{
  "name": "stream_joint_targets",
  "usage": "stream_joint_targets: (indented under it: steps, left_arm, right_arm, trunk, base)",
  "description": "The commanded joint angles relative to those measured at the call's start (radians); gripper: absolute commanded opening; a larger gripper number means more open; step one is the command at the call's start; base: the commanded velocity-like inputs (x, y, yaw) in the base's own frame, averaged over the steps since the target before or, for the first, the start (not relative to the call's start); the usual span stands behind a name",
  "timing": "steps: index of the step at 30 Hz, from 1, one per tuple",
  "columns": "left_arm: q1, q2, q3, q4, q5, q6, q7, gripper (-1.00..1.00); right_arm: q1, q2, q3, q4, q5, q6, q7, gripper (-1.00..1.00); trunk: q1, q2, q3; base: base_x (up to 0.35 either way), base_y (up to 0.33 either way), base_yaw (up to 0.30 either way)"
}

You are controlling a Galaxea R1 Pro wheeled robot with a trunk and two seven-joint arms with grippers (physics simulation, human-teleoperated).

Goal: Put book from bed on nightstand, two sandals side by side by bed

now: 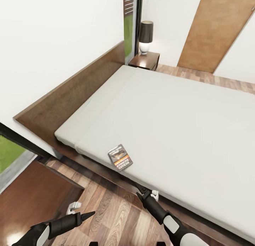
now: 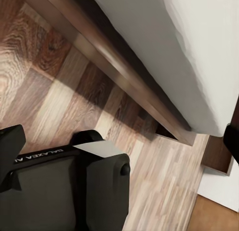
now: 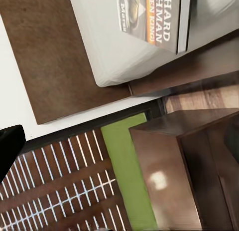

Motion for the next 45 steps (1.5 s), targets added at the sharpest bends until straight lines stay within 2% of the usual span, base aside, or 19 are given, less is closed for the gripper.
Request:
stream_joint_targets:
  steps: [1,10,21,30,38,40,42,45]
  left_arm:
    - [-0.001,-0.001,0.007,0.000,-0.003,0.011,-0.005,1.00]
    - [-0.001,-0.001,0.006,0.000,-0.003,0.011,-0.005,1.00]
    - [-0.001,-0.002,0.005,0.000,-0.003,0.010,-0.005,1.00]
    - [-0.001,-0.002,0.005,0.000,-0.003,0.011,-0.005,1.00]
    - [-0.001,-0.006,0.002,-0.011,0.000,0.014,-0.013,1.00]
    - [-0.001,-0.007,0.002,-0.031,0.002,0.020,-0.020,1.00]
    - [-0.002,-0.006,0.003,-0.092,0.005,0.041,-0.049,1.00]
    - [-0.003,-0.003,0.006,-0.185,0.007,0.132,-0.124,1.00]
  right_arm:
    - [0.000,0.000,0.001,-0.001,-0.009,0.010,0.001,1.00]
    - [0.000,0.000,0.001,-0.001,-0.009,0.010,0.001,1.00]
    - [0.000,0.000,0.001,-0.001,-0.009,0.011,0.001,1.00]
    - [0.000,0.000,0.001,-0.001,-0.009,0.011,0.001,1.00]
    - [0.000,0.000,0.001,-0.001,-0.009,0.011,0.001,1.00]
    - [0.000,0.000,0.001,-0.001,-0.009,0.011,0.001,1.00]
    - [0.000,-0.001,0.001,-0.001,-0.009,0.011,0.001,1.00]
    - [0.000,-0.001,0.001,-0.001,-0.009,0.011,0.001,1.00]
  trunk:
    - [0.000,-0.001,0.000]
    - [0.000,-0.001,0.008]
    - [0.000,-0.001,0.008]
    - [0.000,-0.001,0.008]
    - [0.000,-0.001,0.008]
    - [0.000,-0.001,0.008]
    - [0.000,-0.001,0.008]
    - [0.000,-0.001,0.008]
  base:
    - [0.000,0.000,0.221]
    - [0.000,0.000,0.224]
    - [0.000,0.000,0.028]
    - [0.000,0.000,0.222]
    - [0.000,0.000,0.031]
    - [0.000,0.000,0.002]
    - [0.000,0.000,0.001]
    - [0.000,0.000,0.000]
